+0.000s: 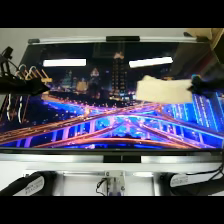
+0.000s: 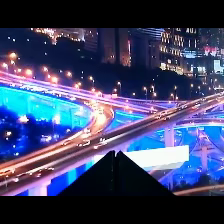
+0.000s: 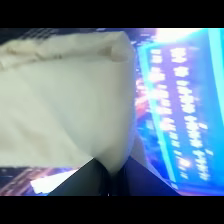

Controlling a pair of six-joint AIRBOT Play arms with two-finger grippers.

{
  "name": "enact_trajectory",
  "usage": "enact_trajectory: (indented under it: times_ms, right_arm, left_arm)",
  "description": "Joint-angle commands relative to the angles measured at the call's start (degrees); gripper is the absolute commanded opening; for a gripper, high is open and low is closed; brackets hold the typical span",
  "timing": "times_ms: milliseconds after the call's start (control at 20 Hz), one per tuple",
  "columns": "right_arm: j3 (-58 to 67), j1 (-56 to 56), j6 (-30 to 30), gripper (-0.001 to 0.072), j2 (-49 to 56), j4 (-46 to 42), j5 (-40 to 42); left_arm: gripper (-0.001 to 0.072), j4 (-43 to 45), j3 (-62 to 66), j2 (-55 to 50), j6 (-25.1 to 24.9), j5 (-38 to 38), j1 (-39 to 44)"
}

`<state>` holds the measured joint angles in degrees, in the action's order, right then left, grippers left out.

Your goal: Fold the shirts.

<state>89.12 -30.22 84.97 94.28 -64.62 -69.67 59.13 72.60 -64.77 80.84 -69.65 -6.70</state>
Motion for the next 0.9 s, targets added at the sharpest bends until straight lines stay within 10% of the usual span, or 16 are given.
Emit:
enact_trajectory:
  times_ms: [0,850]
  right_arm:
    - [-2.3,-12.7,3.8,0.0074,-3.9,-14.1,-8.9]
    - [-49.1,-29.4,10.1,0.0074,-28.7,-22.1,-1.2]
  left_arm:
    - [0.0036,0.0,-1.1,0.0,1.4,0.0,0.0]
    - [0.0036,-0.2,-1.2,0.0,1.5,0.0,3.9]
